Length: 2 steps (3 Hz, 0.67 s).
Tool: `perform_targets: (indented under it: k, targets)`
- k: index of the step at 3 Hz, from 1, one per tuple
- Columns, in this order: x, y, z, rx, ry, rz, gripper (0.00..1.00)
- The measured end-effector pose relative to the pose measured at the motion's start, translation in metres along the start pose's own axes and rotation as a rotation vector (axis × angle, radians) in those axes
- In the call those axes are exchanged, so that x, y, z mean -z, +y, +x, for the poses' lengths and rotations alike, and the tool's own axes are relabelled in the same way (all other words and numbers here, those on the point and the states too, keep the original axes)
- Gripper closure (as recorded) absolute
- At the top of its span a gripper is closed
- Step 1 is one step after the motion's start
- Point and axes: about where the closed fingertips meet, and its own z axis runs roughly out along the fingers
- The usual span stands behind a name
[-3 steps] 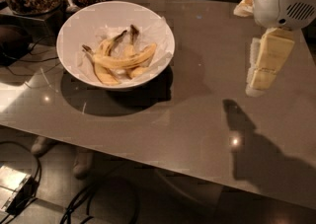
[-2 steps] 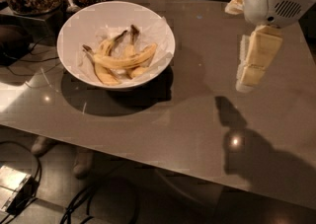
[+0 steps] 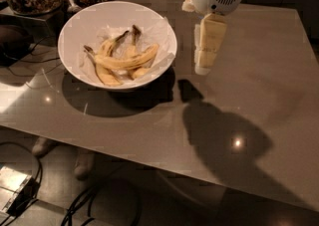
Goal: Pick banana from white bowl
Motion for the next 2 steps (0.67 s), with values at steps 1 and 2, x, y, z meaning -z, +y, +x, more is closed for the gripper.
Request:
perform_targets:
  k: [1, 2]
  targets:
    - [-0.0006, -0.0063, -0.0068, 0.007, -0.013, 0.019, 0.00]
    - [-0.0092, -0.0087, -0.0107, 0.002, -0.030, 0.019, 0.00]
